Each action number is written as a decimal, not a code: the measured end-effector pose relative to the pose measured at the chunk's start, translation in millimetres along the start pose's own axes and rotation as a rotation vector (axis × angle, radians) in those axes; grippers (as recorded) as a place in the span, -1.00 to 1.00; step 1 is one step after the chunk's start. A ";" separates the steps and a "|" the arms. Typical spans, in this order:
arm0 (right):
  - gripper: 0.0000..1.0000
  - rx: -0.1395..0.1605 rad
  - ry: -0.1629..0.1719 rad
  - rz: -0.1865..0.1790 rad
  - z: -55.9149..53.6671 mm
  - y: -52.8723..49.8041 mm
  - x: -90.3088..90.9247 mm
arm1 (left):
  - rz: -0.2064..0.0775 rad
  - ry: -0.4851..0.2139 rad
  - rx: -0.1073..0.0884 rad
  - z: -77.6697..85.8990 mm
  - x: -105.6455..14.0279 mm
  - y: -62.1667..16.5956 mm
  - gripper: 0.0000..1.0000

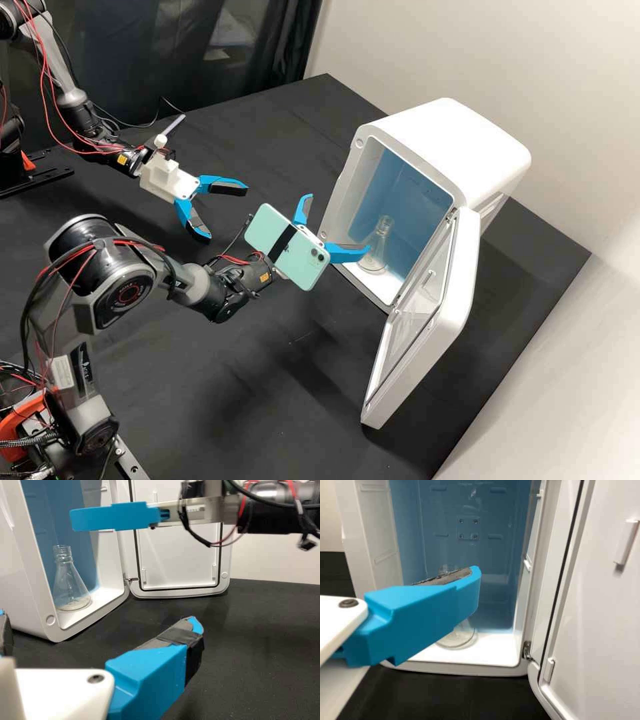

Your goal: Take the flask out of the incubator

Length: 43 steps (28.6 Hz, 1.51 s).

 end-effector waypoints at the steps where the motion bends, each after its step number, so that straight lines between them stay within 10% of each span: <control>1: 1.00 0.004 -0.005 0.007 0.9 0.2 3.3 | 0.000 0.000 0.000 0.0 0.0 0.0 1.00; 31: 1.00 -0.127 -0.151 -0.007 21.3 -28.8 88.3 | 0.012 -0.010 0.007 1.7 -1.2 3.9 1.00; 43: 1.00 -0.205 -0.229 -0.170 31.9 -46.6 104.6 | 0.008 -0.024 0.016 3.0 -1.2 3.5 1.00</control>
